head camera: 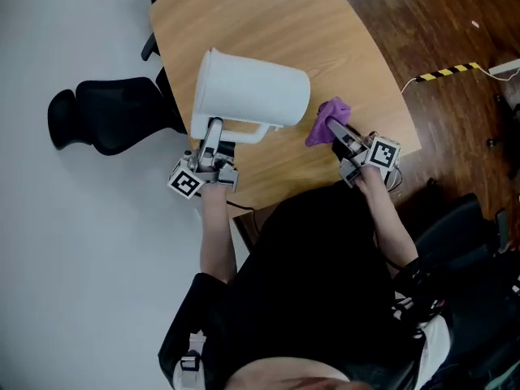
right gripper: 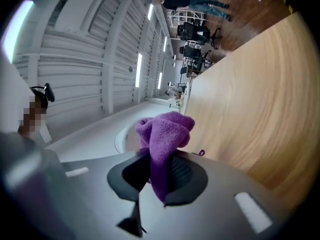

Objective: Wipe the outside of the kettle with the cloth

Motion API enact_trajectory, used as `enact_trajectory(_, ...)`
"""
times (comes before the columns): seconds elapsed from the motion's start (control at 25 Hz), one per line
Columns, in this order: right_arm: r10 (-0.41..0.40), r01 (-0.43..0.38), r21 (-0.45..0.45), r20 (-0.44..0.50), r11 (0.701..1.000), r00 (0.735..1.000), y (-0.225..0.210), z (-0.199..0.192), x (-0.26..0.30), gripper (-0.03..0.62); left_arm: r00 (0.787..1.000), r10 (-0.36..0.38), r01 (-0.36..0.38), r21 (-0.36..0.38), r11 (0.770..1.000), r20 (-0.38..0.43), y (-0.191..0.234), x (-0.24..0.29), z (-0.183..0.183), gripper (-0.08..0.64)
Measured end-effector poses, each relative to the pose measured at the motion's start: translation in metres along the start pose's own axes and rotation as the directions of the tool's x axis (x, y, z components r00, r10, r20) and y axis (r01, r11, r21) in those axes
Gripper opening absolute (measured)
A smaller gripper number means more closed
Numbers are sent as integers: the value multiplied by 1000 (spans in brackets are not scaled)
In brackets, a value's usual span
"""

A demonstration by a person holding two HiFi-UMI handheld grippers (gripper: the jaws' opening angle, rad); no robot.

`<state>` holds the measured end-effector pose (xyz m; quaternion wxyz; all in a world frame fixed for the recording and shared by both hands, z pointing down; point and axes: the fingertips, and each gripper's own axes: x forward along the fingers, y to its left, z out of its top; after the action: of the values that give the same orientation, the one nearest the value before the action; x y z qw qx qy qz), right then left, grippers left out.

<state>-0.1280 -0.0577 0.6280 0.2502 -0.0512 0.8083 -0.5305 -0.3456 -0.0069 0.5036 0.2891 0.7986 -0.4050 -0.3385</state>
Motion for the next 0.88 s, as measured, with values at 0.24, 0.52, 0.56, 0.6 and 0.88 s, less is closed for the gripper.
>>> enact_trajectory(0.24,302,-243,-304,164,921,939,139,116,24,44,934,-228,255,-63,965,274,-91,26,20,57)
enact_trajectory(0.52,427,-342,-658,-34,671,903,233,139,32,43,910,-253,302,-108,947,329,-110,45,10,57)
enact_trajectory(0.56,381,-340,-672,-92,658,920,237,119,26,43,904,-253,309,-118,944,344,-110,43,14,58)
enact_trajectory(0.6,327,-336,-669,-145,663,934,237,98,23,43,898,-256,317,-123,940,358,-110,40,19,58)
enact_trajectory(0.88,351,-266,-590,30,762,936,213,172,42,44,867,-305,373,-105,922,395,-117,31,25,60)
